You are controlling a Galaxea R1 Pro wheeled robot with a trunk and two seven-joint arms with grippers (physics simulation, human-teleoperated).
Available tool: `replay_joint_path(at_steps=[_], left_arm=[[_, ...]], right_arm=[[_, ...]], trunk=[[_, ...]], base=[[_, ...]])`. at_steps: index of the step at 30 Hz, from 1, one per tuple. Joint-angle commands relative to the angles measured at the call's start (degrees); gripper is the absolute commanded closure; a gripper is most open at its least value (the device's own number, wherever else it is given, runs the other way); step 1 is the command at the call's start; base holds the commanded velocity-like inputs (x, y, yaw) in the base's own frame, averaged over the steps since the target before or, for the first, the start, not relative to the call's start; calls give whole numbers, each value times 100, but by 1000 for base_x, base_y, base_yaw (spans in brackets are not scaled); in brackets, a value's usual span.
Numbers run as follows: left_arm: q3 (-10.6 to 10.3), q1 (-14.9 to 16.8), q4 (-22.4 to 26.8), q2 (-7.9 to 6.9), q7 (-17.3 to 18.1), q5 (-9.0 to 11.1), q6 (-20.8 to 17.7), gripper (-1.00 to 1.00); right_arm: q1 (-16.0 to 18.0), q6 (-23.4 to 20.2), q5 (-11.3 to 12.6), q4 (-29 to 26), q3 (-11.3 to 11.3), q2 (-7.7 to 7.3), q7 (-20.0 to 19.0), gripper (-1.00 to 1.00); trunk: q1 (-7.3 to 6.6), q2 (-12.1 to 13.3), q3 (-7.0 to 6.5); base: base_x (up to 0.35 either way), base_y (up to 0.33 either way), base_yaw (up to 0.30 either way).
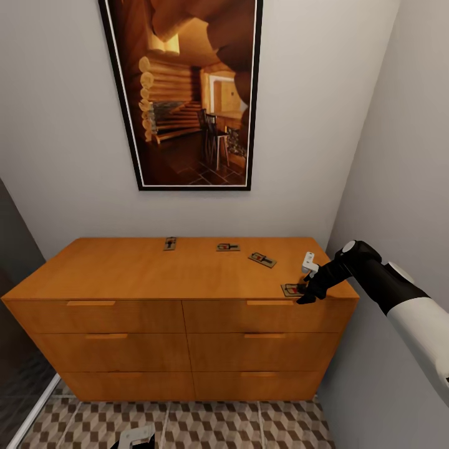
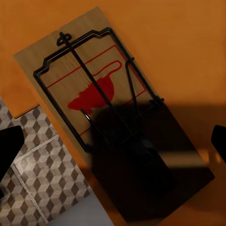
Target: Take the four mousetraps from the cabinet in the bathroom and place them on the bathroom floor. Make sure all four end up on the same floor surface, and ensure that at least two of them are either under or directly next to the same bathroom sink.
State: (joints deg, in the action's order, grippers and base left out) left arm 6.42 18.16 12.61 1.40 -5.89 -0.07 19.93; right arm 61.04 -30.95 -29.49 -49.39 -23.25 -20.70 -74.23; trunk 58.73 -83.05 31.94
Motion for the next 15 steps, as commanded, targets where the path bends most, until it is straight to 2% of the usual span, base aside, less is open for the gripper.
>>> replay_joint_path(at_steps=[1,15], left_arm=[[26,4,-4,5,0,-1,20,-100],[26,4,-4,5,1,-1,20,-100]], right_arm=[[5,-52,-13,-9,-13,-4,-20,-100],[5,-52,-13,-9,-13,0,-21,-100]], trunk=[[0,-3,8],[0,-3,14]], base=[[0,0,0],[0,0,0]])
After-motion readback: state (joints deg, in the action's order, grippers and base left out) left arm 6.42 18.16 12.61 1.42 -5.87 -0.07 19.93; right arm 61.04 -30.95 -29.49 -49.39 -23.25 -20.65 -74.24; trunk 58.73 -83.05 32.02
